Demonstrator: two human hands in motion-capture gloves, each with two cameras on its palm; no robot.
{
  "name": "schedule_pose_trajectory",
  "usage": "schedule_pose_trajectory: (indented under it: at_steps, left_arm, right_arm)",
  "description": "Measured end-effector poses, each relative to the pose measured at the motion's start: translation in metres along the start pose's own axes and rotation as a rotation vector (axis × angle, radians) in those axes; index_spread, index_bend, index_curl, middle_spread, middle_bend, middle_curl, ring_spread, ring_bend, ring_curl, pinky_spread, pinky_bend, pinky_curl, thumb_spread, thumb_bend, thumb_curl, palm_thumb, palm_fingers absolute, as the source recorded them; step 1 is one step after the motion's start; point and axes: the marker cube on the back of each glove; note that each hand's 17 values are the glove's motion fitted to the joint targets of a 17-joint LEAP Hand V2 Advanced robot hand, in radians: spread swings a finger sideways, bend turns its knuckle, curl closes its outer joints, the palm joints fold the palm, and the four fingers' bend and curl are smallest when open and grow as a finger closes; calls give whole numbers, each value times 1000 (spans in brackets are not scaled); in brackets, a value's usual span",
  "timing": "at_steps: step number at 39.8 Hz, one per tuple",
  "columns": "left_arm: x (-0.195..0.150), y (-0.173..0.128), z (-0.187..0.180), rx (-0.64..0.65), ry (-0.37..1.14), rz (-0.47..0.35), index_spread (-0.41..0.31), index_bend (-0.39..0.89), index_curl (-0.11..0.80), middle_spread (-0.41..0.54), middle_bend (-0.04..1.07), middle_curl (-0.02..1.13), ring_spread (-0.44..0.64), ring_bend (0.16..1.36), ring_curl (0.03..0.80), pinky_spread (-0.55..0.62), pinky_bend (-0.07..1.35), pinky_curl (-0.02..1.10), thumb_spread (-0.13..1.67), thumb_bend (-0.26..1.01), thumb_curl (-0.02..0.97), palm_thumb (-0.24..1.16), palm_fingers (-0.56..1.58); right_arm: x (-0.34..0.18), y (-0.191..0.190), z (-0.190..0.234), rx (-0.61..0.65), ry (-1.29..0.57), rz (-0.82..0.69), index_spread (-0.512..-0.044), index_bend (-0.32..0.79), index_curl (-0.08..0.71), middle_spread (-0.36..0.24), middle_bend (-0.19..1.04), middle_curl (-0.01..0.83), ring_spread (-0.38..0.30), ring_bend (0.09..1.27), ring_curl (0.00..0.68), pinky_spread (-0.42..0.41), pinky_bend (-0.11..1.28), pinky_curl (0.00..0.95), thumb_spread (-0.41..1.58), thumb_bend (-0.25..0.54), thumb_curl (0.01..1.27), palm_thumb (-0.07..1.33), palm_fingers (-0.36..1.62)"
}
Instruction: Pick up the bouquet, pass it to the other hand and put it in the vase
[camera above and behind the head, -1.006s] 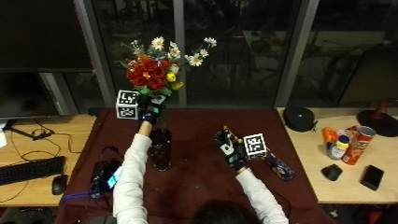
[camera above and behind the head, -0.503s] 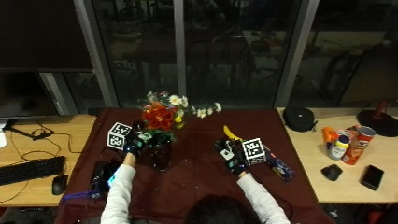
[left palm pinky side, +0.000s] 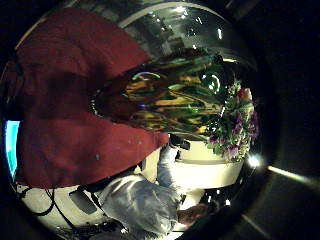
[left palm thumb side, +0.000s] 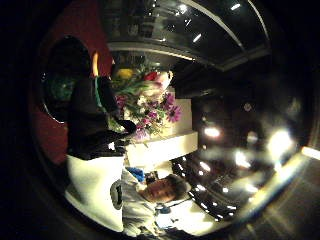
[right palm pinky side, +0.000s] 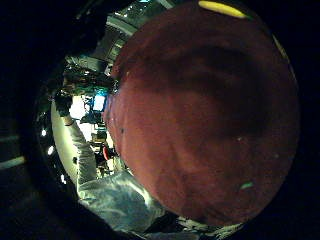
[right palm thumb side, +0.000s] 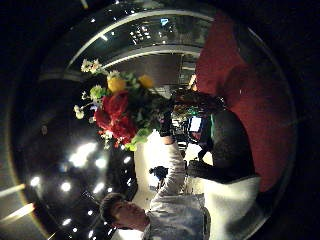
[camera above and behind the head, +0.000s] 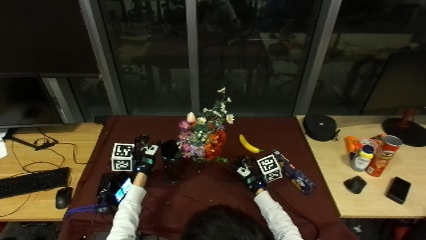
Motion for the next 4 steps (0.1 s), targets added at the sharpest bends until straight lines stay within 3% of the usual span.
schedule_pose_trajectory:
  at_steps: [4]
  left_arm:
    - [-4, 10, 4, 7, -51, -11, 62, 153, 269, 336, 199, 310, 495, 391, 318, 497, 169, 306, 1106, -25, 508, 614, -50]
  right_arm:
    - [21, -6, 13, -92, -46, -24, -227, 120, 329, -73, 260, 454, -137, 358, 406, 60, 222, 350, 1107, -17, 554, 811, 814]
